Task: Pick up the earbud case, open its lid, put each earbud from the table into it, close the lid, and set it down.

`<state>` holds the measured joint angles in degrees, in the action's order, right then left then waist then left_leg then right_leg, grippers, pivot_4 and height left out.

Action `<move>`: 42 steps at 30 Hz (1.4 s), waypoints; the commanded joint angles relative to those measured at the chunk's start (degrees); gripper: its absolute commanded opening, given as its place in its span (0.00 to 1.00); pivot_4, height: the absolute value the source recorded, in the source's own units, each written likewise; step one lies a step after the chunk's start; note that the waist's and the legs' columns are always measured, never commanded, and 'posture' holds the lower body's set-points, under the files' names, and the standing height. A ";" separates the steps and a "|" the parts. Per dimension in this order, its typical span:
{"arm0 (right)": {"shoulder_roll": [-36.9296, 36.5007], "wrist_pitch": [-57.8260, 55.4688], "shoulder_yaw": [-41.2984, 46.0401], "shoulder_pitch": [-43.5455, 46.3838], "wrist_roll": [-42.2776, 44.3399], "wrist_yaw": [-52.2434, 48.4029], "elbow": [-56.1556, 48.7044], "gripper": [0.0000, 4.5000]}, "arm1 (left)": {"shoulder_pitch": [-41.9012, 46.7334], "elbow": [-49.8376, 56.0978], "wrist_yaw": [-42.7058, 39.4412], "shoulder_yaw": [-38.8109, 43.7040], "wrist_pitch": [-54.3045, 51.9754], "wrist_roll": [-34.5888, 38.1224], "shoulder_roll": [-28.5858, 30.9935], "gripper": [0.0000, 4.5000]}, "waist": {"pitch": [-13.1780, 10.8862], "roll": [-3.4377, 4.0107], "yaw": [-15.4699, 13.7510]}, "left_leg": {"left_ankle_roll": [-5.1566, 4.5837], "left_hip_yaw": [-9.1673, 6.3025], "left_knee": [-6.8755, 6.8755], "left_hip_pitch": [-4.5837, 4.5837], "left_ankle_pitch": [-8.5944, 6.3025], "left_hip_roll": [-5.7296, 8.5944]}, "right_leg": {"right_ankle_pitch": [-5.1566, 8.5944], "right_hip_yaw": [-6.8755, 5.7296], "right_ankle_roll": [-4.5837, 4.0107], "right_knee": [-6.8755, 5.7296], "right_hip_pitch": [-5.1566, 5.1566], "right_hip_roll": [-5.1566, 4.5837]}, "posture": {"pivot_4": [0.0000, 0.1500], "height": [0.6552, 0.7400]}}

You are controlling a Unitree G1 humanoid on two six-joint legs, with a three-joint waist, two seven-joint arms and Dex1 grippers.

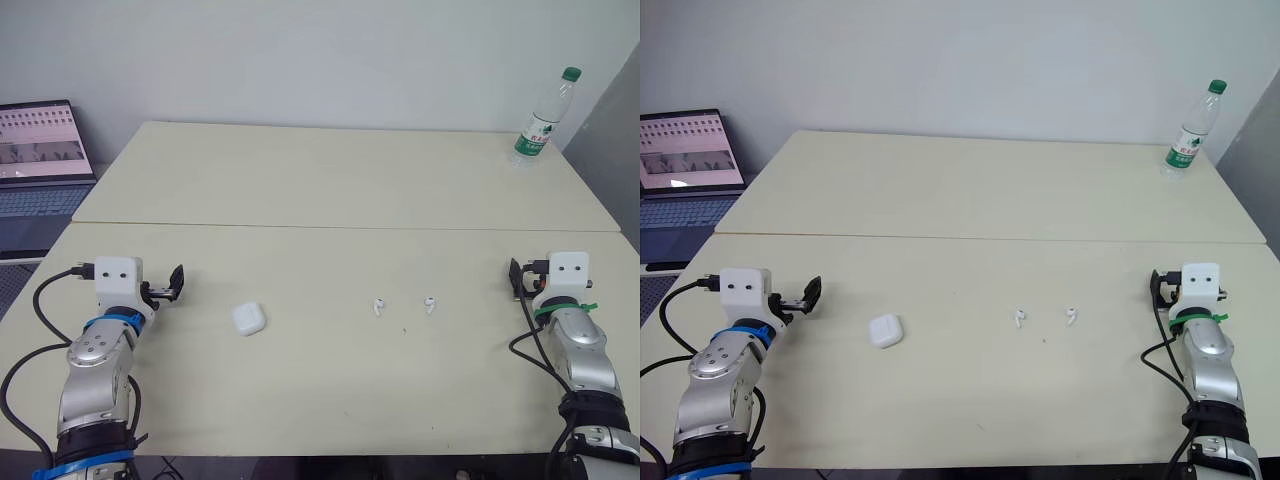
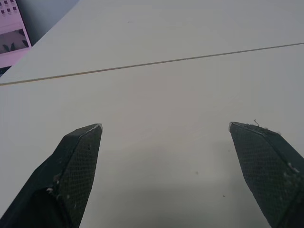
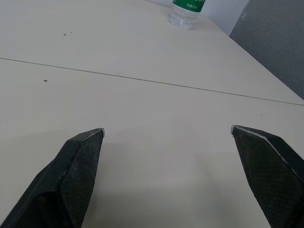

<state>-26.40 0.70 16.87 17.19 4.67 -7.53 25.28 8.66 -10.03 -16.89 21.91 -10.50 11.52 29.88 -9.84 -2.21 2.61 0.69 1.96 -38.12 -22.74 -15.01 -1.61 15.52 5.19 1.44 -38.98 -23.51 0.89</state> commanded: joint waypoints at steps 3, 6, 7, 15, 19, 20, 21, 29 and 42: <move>-1.24 0.88 1.19 0.71 0.35 0.19 -0.67 1.00 | 0.01 1.37 0.45 1.32 0.64 0.07 1.00 1.00 | 0.00 0.00 0.00 | 0.00 0.00 0.00 0.00 0.00 0.00 | 0.00 0.00 0.00 0.00 0.00 0.00 | 1.00 1.00; -1.21 0.93 1.14 0.77 0.29 0.23 -0.55 1.00 | -0.01 1.49 0.41 1.55 0.58 0.32 1.00 1.00 | 0.00 0.00 0.00 | 0.00 0.00 0.00 0.00 0.00 0.00 | 0.00 0.00 0.00 0.00 0.00 0.00 | 1.00 1.00; -1.17 0.95 1.12 0.72 0.27 0.25 -0.56 1.00 | 0.00 1.48 0.37 1.57 0.66 0.33 1.04 1.00 | 0.00 0.00 0.00 | 0.00 0.00 0.00 0.00 0.00 0.00 | 0.00 0.00 0.00 0.00 0.00 0.00 | 1.00 1.00; -1.14 0.98 1.31 0.41 0.33 0.44 -0.90 1.00 | 0.30 1.38 -0.23 1.68 0.71 0.76 1.24 1.00 | 0.00 0.00 0.00 | 0.00 0.00 0.00 0.00 0.00 0.00 | 0.00 0.00 0.00 0.00 0.00 0.00 | 1.00 1.00; -1.04 0.92 1.36 0.20 0.35 0.60 -1.20 1.00 | 0.94 1.27 -1.20 1.65 0.92 1.30 1.81 1.00 | 0.00 0.00 0.00 | 0.00 0.00 0.00 0.00 0.00 0.00 | 0.00 0.00 0.00 0.00 0.00 0.00 | 1.00 1.00; -1.04 0.87 1.37 0.21 0.38 0.60 -1.32 1.00 | 1.08 1.59 -1.97 1.70 0.81 1.84 2.08 1.00 | 0.00 0.00 0.00 | 0.00 0.00 0.00 0.00 0.00 0.00 | 0.00 0.00 0.00 0.00 0.00 0.00 | 1.00 1.00; -1.09 0.83 1.32 0.31 0.41 0.47 -1.48 1.00 | 1.24 1.93 -2.94 1.84 0.69 2.55 2.42 1.00 | 0.00 0.00 0.00 | 0.00 0.00 0.00 0.00 0.00 0.00 | 0.00 0.00 0.00 0.00 0.00 0.00 | 1.00 1.00; -3.12 -5.90 -3.92 5.54 7.71 -18.02 -8.08 1.00 | 0.15 14.34 -25.65 -1.46 -10.77 15.78 12.68 1.00 | -0.03 0.03 0.62 | 0.00 0.02 0.00 0.01 0.00 0.00 | 0.00 -0.01 0.00 0.00 -0.01 0.01 | 1.00 1.00; -5.44 -25.07 -23.92 9.60 23.29 -54.85 -32.98 1.00 | -2.75 16.54 -50.76 -17.01 -10.22 12.19 25.75 1.00 | -0.10 0.13 0.55 | -0.01 -0.12 0.06 -0.05 0.00 -0.04 | 0.07 -0.16 -0.09 0.02 -0.07 0.04 | 1.00 1.00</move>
<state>-30.98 -22.69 -6.53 25.89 25.68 -59.85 -4.11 5.37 7.62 -66.42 5.68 -22.96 25.38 54.93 -9.93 -2.07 3.16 0.68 1.83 -38.08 -22.78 -15.01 -1.65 15.59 5.02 1.35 -38.96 -23.57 0.94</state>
